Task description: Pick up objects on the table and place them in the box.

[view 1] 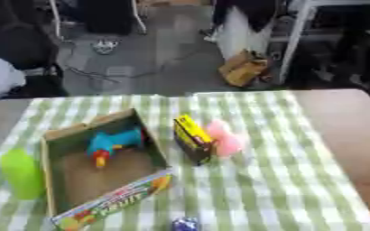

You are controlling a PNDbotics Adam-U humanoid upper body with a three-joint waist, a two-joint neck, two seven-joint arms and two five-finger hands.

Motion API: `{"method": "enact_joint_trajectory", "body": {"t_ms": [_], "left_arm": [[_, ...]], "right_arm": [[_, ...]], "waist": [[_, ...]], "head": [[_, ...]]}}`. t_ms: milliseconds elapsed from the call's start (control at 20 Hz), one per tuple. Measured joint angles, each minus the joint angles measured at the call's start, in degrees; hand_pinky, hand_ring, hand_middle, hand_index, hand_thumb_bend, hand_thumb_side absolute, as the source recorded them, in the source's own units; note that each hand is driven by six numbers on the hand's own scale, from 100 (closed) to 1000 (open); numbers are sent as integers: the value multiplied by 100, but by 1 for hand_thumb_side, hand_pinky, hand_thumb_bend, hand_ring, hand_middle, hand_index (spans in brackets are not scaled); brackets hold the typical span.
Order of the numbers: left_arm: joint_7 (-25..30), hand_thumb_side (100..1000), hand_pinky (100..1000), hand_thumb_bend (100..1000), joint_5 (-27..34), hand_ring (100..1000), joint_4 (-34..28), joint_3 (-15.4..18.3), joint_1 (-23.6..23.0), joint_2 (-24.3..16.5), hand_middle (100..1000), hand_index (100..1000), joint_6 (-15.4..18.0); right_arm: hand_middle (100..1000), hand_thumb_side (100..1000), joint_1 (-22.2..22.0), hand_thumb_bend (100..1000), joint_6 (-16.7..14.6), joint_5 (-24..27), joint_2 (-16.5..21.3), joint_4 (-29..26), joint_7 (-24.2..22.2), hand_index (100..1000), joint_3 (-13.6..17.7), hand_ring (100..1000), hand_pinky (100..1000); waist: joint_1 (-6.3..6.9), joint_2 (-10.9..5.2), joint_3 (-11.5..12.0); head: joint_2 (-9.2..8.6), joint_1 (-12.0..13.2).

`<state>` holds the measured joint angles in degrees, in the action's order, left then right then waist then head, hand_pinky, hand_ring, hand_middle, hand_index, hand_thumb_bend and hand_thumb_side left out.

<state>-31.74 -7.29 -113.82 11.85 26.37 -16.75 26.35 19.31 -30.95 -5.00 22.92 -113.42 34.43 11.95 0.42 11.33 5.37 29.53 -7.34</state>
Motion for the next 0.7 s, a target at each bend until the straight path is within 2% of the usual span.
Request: {"method": "enact_joint_trajectory", "body": {"t_ms": [700], "left_arm": [[-1,1000,879,100,56,899,0,2,-3,-47,901,917,43]], "right_arm": [[784,1000,1,100,-3,0,0,0,10,884,1,813,783]], "waist": [[0,0,0]], "head": [[2,-16]]}}
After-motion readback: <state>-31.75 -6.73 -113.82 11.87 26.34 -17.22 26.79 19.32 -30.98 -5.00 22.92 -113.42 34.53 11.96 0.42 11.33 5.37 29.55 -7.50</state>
